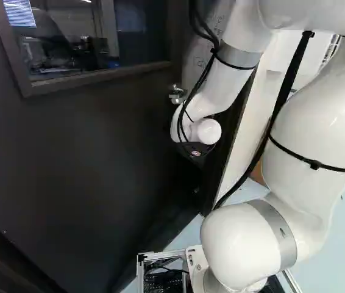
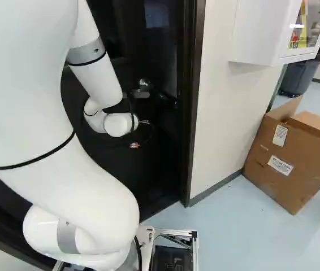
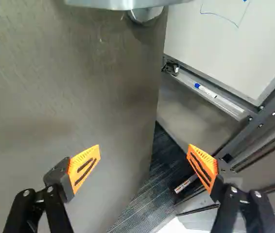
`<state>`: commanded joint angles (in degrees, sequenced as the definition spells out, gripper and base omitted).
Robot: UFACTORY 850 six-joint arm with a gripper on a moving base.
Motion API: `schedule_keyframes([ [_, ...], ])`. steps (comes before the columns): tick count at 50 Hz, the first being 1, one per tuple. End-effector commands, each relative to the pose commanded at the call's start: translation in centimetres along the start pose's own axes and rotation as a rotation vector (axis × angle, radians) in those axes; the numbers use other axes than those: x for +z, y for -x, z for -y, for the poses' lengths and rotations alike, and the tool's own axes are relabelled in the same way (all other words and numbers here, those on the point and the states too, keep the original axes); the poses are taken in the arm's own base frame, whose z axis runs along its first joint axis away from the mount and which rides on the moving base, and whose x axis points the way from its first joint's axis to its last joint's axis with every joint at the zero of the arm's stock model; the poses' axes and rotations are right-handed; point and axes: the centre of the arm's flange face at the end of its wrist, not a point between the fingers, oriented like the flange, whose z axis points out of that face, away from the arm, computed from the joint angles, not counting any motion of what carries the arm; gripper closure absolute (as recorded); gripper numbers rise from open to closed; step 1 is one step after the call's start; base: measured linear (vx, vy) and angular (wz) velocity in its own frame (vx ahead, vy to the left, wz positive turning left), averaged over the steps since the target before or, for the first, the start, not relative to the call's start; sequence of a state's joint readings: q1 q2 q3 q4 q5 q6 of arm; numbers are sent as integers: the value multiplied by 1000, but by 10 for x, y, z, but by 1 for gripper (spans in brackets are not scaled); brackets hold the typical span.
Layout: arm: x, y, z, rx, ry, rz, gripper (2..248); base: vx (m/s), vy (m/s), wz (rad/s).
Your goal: Open the door and move inside
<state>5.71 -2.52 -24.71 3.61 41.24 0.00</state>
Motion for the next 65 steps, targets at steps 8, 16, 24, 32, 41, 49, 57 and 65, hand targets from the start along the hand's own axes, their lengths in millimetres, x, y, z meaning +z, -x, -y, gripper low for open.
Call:
schedule_keyframes([
  [8,4,-2,6,7,-3,0,3,0,0,0],
  [16,9,-4,13,14,-6,0,3,0,0,0],
  [24,13,-6,20,20,-11,0,3,0,0,0],
  [32,16,-7,28,26,-16,0,3,0,0,0],
  [41,20,-8,38,33,-22,0,3,0,0,0],
  [49,23,-10,46,39,-28,0,3,0,0,0],
  [57,25,-11,55,44,-34,-3,3,0,0,0],
  [65,28,-12,64,51,-39,-7,3,0,0,0],
])
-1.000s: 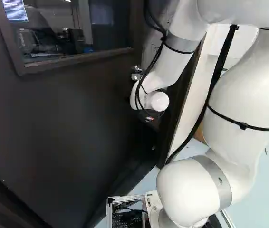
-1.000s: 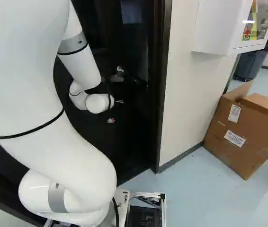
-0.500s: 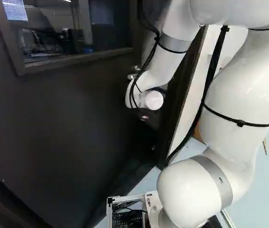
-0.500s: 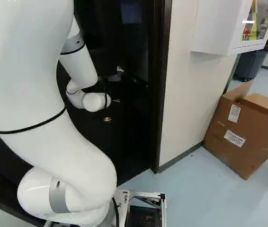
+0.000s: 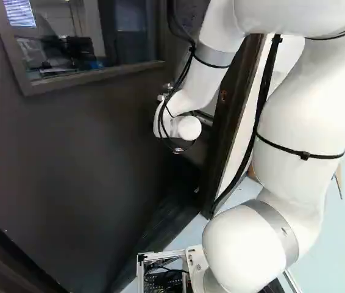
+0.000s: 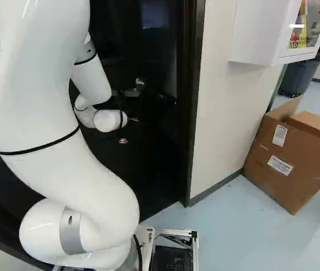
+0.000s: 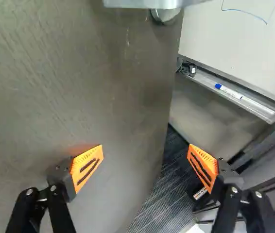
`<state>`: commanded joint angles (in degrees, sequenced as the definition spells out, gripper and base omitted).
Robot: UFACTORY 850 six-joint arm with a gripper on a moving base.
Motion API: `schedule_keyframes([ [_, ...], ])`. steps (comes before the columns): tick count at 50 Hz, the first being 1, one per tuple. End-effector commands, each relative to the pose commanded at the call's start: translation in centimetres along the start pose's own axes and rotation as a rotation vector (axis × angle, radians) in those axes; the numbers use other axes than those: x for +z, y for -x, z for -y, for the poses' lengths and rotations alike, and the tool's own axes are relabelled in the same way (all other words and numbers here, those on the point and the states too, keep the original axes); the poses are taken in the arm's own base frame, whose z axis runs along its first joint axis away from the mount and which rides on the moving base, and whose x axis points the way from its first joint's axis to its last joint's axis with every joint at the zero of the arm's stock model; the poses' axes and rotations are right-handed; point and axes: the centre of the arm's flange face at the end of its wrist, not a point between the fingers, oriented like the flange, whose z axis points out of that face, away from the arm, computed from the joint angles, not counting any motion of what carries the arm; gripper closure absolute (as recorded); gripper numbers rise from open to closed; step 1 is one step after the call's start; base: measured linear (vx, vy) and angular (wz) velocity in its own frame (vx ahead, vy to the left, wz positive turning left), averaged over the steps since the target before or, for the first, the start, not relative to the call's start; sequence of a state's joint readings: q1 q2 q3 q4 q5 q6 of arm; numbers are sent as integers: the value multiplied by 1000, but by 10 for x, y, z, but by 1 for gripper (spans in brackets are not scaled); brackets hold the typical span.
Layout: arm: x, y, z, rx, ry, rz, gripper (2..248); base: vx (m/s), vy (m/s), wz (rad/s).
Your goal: Open the door and move inside
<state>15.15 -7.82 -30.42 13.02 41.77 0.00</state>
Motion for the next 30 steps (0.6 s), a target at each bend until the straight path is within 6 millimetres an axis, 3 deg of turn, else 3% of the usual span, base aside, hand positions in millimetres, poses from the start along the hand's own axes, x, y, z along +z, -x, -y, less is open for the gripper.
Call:
schedule_keyframes([
  [30,11,-1,38,25,-24,-8,3,0,0,0],
])
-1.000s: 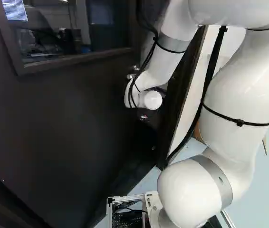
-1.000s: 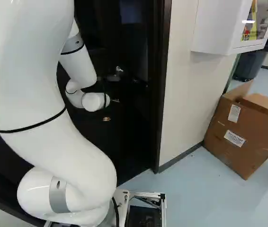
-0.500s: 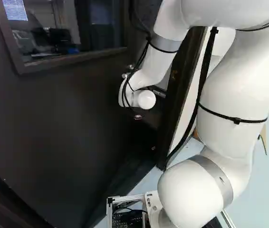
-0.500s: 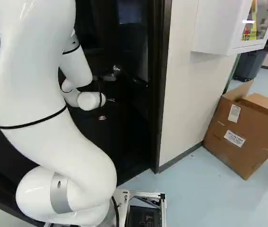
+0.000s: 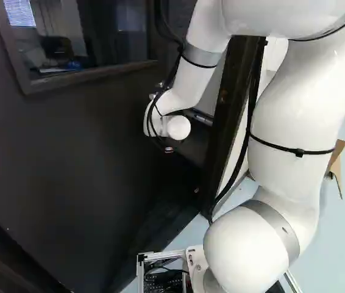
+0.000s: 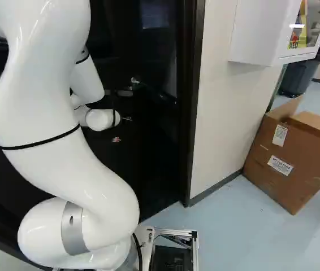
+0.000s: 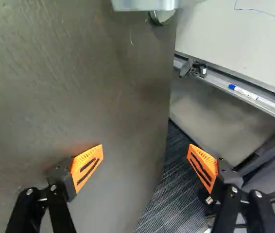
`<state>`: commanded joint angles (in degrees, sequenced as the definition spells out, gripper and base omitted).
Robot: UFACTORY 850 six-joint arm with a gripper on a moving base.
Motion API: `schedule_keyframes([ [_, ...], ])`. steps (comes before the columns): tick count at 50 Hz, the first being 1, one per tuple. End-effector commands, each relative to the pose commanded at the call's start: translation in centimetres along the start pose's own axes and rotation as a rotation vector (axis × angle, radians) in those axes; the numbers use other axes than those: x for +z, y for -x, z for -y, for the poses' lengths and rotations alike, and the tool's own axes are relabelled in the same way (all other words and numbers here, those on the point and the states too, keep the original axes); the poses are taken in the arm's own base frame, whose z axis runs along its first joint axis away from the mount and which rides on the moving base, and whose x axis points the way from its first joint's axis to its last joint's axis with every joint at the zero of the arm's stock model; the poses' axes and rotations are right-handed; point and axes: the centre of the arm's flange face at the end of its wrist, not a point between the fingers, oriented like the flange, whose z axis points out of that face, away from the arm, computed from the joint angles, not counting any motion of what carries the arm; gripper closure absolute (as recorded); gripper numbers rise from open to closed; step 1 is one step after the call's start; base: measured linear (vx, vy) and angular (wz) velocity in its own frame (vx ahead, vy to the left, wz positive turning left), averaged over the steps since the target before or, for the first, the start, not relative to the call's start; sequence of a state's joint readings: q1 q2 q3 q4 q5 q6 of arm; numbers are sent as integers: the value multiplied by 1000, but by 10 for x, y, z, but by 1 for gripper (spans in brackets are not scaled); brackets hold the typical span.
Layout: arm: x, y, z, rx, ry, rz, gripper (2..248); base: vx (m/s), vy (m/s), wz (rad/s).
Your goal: Open the door and move inside
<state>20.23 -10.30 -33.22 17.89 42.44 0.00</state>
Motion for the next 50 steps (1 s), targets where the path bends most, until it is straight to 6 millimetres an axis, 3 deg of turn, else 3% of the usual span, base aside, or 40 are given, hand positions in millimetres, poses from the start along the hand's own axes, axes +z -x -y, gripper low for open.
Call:
schedule_keyframes([
  [50,12,6,74,-38,-114,7,3,0,0,0],
])
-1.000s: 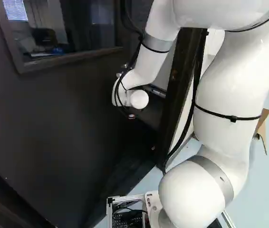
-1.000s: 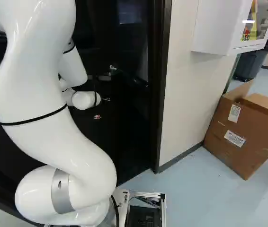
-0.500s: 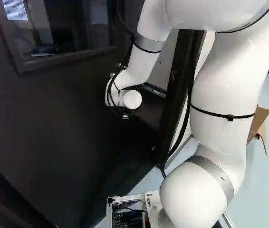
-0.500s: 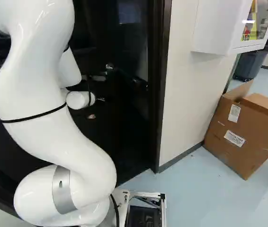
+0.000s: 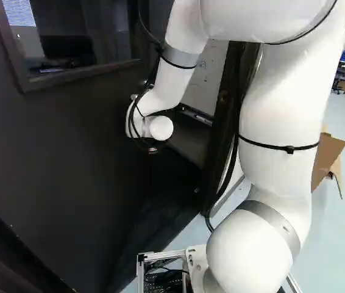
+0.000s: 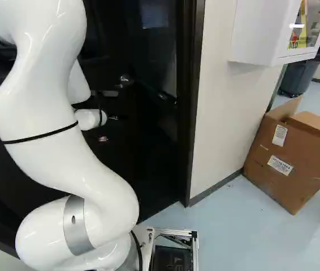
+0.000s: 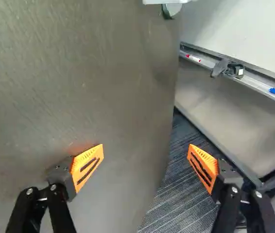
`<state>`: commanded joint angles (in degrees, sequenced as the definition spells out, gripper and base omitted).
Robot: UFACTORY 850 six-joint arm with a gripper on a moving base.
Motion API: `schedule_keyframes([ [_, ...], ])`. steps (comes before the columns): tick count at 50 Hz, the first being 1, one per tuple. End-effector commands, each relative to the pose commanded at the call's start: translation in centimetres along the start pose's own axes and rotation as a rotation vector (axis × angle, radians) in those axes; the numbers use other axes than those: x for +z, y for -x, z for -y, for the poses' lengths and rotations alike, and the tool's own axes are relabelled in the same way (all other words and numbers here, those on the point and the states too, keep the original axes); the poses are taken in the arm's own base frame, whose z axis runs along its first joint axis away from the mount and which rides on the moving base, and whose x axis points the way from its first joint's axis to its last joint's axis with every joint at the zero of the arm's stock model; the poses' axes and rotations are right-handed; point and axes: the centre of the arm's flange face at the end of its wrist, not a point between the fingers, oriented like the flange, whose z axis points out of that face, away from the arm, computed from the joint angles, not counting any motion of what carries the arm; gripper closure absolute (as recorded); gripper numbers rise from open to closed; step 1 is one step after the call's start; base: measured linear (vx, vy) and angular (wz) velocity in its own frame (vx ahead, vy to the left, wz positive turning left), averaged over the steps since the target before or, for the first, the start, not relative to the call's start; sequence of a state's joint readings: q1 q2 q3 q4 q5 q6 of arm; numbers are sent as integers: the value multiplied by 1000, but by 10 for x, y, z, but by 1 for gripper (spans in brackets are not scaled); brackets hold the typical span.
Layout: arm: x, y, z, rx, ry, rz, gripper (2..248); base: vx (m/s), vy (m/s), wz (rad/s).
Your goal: Open the door and move inside
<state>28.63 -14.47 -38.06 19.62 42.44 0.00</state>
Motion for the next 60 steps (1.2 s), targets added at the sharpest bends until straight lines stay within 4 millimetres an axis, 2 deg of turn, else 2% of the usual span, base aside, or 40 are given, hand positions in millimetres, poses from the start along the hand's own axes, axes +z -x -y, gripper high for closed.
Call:
schedule_keyframes([
  [60,29,5,93,-56,-144,-4,3,0,0,0],
])
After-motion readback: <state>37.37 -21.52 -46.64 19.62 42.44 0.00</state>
